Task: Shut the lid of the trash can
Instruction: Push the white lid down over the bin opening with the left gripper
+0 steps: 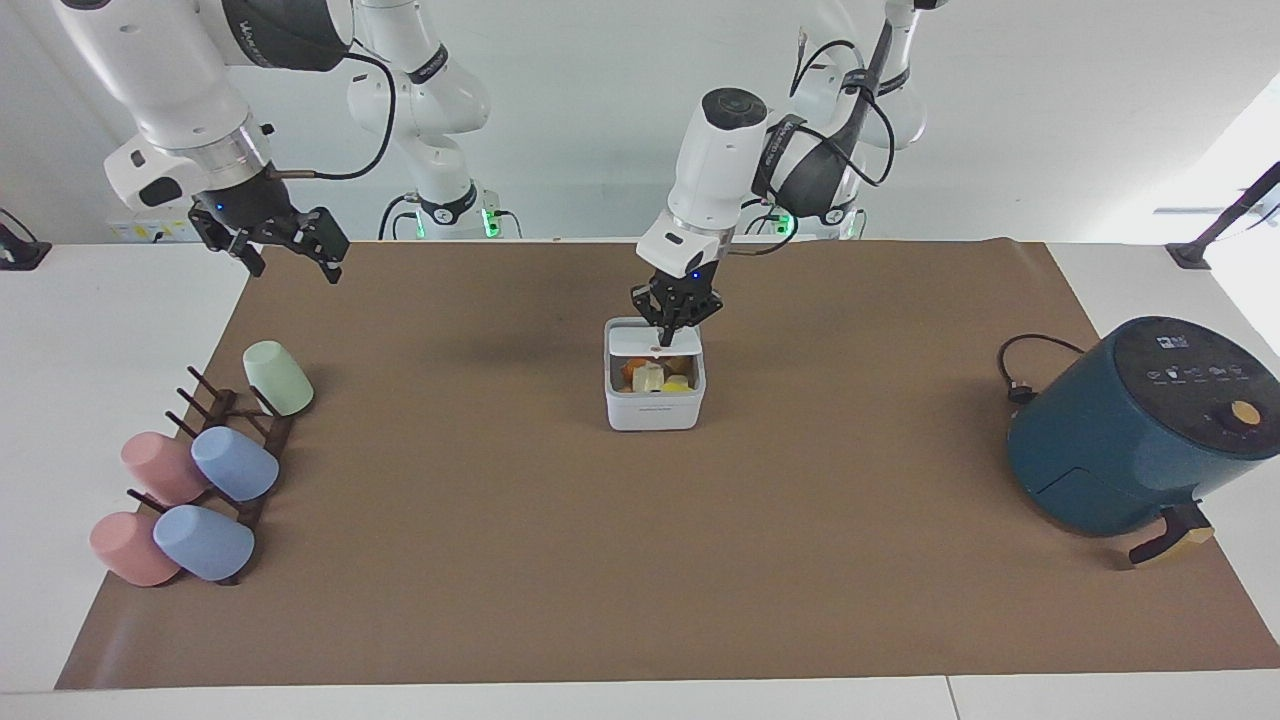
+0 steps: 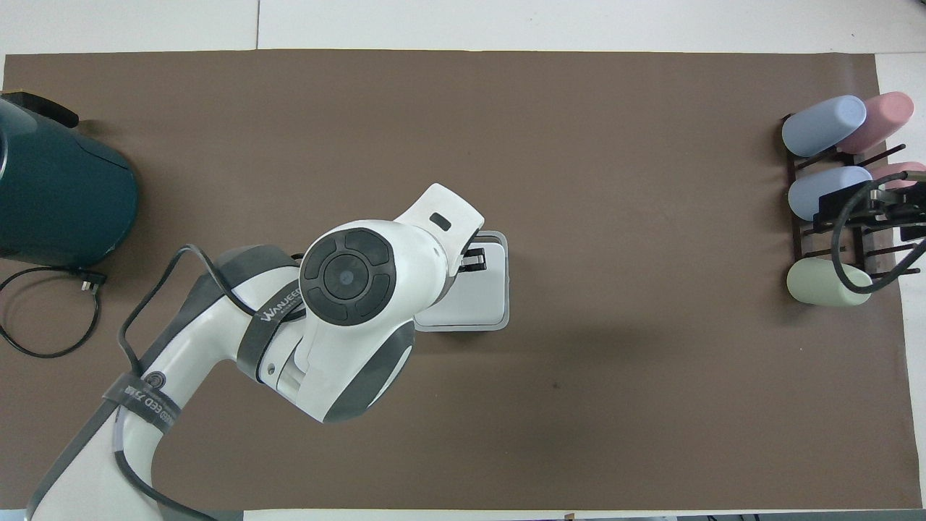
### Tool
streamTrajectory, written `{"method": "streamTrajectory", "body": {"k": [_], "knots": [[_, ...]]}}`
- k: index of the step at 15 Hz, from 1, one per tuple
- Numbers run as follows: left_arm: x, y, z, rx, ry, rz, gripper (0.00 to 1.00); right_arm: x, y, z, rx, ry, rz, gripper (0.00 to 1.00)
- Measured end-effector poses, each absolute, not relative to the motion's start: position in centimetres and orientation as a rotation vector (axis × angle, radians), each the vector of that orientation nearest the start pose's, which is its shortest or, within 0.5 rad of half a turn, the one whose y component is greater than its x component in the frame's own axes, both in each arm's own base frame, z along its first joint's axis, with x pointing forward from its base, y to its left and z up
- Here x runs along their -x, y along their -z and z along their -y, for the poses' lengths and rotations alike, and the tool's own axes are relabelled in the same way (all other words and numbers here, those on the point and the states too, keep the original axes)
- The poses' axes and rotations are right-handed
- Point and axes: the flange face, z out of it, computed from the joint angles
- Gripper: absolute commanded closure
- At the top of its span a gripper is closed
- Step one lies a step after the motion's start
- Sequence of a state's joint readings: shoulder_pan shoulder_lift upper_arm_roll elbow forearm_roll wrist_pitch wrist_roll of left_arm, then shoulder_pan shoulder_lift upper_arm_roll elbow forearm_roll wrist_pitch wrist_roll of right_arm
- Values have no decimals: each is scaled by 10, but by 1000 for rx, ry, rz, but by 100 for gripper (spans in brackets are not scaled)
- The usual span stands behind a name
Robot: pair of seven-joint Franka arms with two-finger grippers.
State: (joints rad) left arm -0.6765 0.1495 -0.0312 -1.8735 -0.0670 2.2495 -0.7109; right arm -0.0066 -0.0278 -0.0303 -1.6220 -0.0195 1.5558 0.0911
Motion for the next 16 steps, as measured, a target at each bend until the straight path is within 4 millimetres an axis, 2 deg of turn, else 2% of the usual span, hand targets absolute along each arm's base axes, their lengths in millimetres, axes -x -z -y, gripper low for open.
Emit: {"method": "streamTrajectory", "body": {"k": [4,8,16], "knots": [[-488,-440,396,3327,235,108,100,-543,-614,22,3154,-60,-202,0],[-496,-418,400,3330,245,113,100,-543,-614,22,3154,-60,-202,0],[-497,-414,402,3321,261,31,100,-543,-614,23,3154,-61,-204,0]]}}
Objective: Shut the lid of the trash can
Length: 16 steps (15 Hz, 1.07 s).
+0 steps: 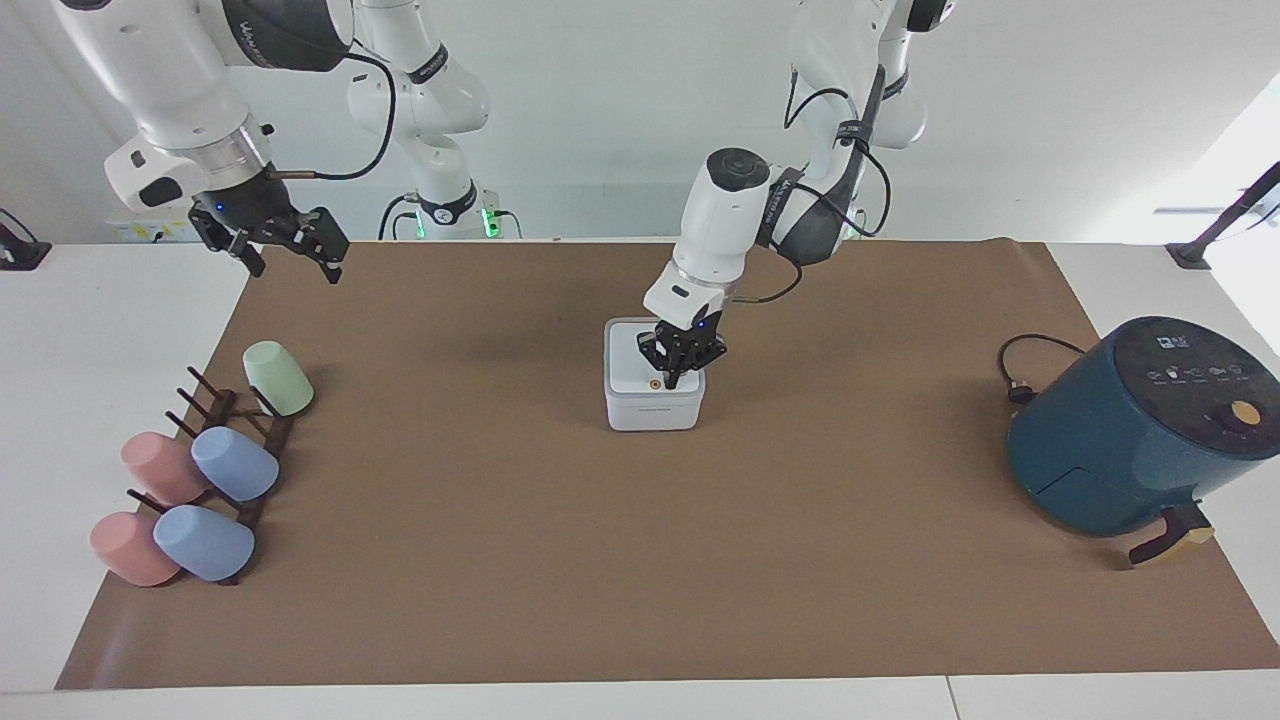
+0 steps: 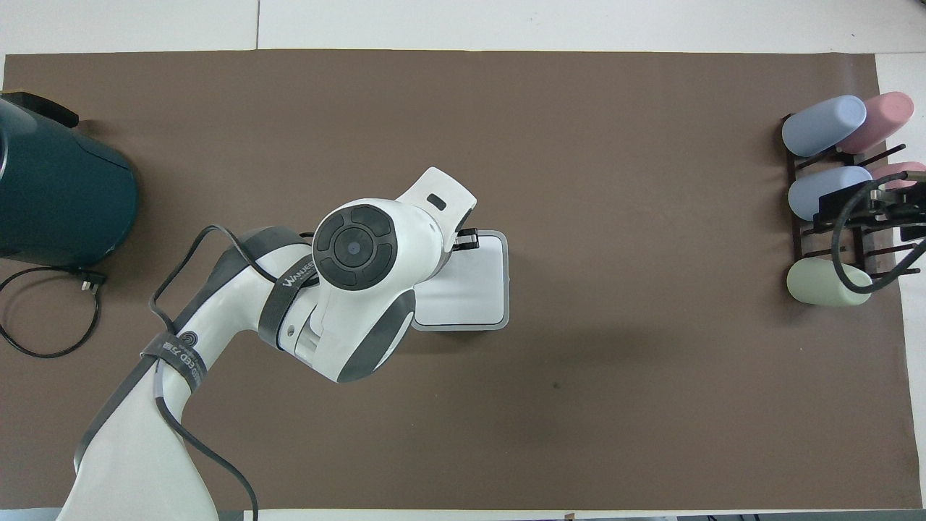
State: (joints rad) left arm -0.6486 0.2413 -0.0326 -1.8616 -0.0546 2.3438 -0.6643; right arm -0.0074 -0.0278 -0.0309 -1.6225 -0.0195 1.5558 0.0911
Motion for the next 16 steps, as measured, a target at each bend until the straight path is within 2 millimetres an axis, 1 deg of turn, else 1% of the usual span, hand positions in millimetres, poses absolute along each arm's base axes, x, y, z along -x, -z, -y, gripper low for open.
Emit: {"method": "streamTrajectory", "body": {"k": [7,9,10,11,13,14,15,16], "knots": [[-497,-414,403,3318,265,13,100,-543,-614,29,3153,-61,-220,0],[-498,-419,403,3308,237,12,100,-543,-614,29,3153,-61,-220,0],[-500,-426,402,3296,207,13,100,-543,-614,29,3153,-61,-220,0],[-506,-437,397,3285,178,24,100,-543,-614,29,3153,-61,-220,0],[-521,-466,379,3266,139,47,100,-543,-614,29,3153,-61,-220,0],[-528,-483,366,3258,125,56,90,-543,-614,29,3153,-61,-220,0],[-533,-499,350,3249,111,60,1,-543,-614,29,3153,-61,-220,0],[-538,-516,329,3242,102,50,0,-543,-614,29,3153,-61,-220,0]]}}
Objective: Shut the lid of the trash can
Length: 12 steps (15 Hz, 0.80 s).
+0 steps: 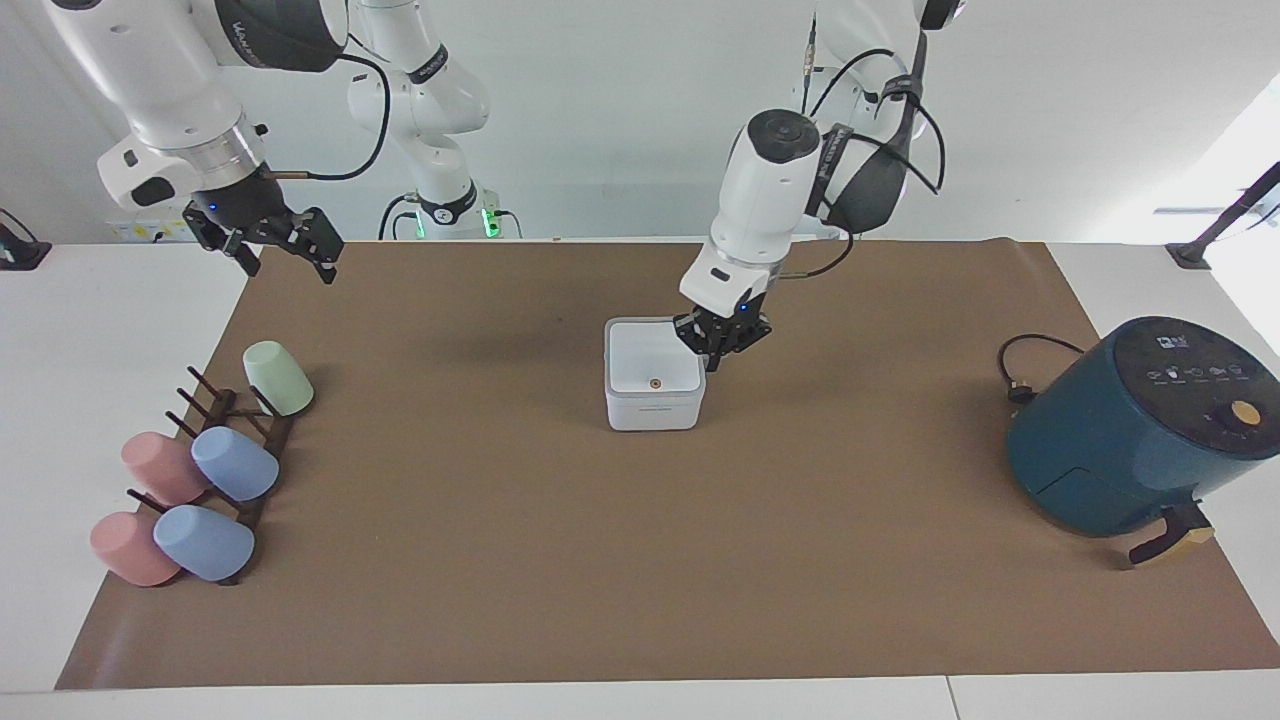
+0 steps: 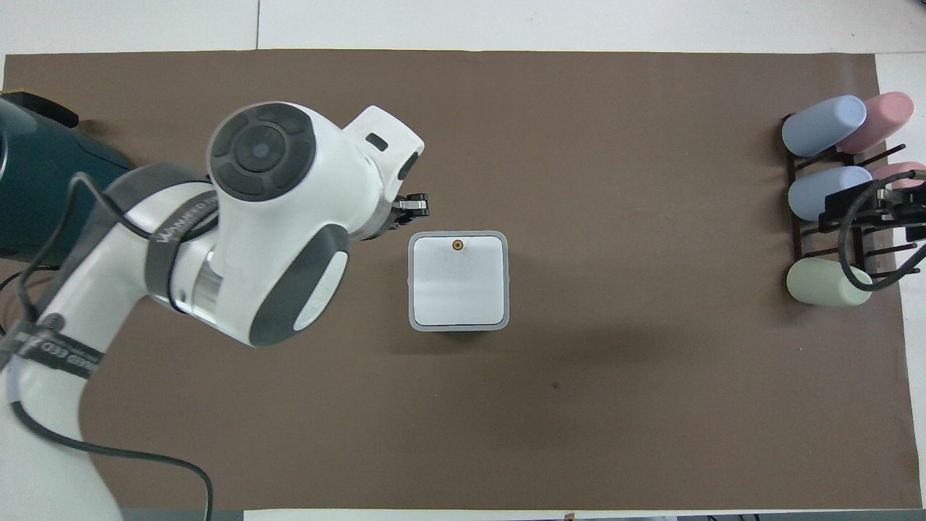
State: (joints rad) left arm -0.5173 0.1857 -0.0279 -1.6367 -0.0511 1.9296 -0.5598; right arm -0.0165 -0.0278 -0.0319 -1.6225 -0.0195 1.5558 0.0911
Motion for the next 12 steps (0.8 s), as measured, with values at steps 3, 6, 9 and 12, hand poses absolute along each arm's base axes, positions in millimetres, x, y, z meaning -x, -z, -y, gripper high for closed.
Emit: {"method": "streamTrajectory", "body": {"k": [3,6,9,12], "knots": [[-548,-563,240,3215,67,-20,0,-543,-614,29,3153,-61,-220,0],[-553,-595,131,3195,24,-127,0,-543,-614,29,3153,-61,-220,0],[-547,-613,53,3189,-3,-159,0,-543,-614,29,3153,-61,-220,0],[-539,-621,38,3159,-51,-160,0,-543,-614,29,3153,-61,-220,0]]}}
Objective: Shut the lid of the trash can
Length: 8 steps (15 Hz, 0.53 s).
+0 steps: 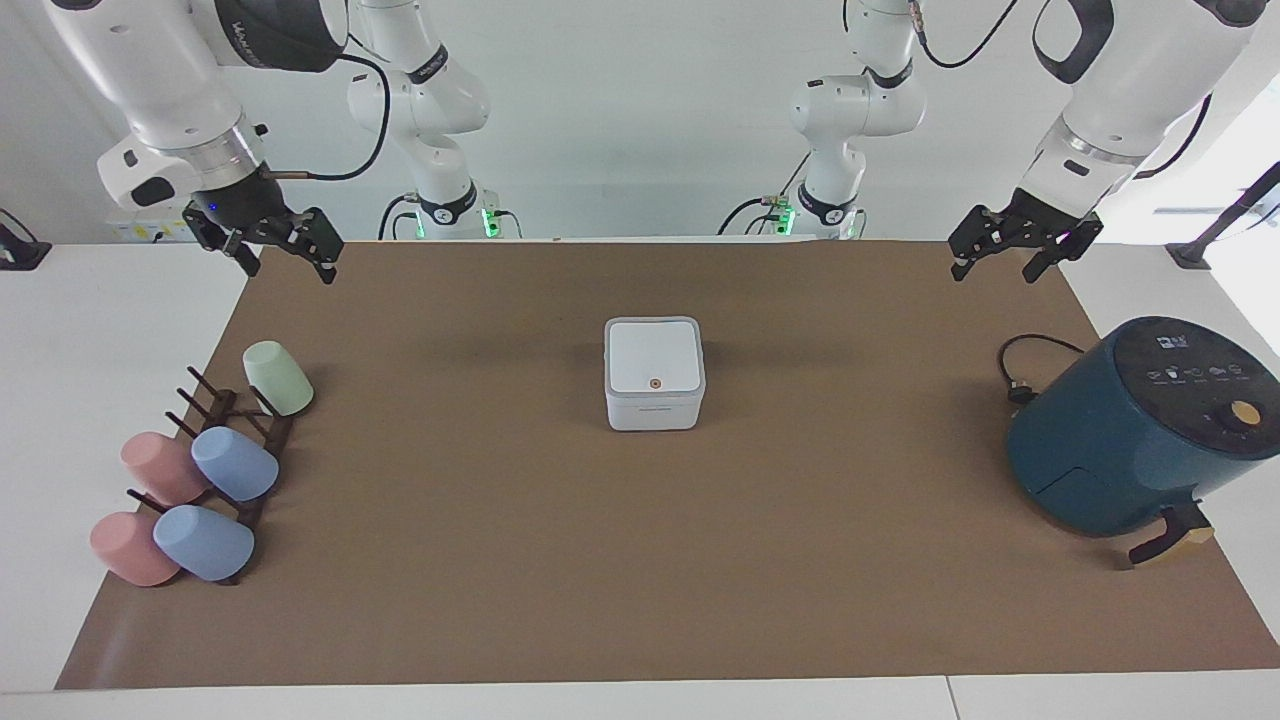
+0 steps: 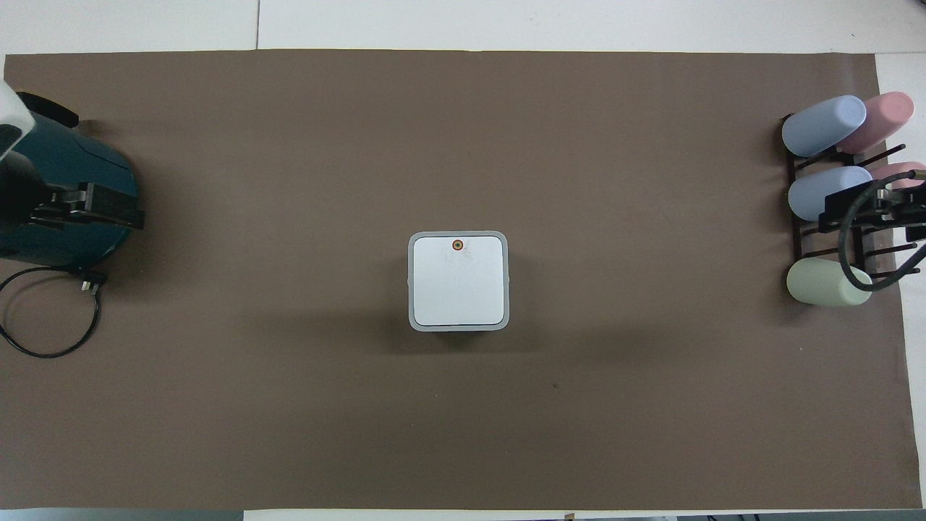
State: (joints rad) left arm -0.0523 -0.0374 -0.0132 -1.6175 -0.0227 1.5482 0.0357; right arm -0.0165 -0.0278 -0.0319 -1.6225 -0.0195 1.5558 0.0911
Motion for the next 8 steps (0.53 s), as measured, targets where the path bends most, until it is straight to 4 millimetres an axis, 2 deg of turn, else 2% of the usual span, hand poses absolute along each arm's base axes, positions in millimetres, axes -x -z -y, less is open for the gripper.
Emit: {"method": "streamTrajectory", "body": {"k": [4,8], "knots": [[-531,-637,43,3148,-91,-178,0,-543,-614,29,3153,-61,-220,0],[-529,-631,45,3145,-131,-186,0,-543,-614,29,3153,-61,-220,0]]}}
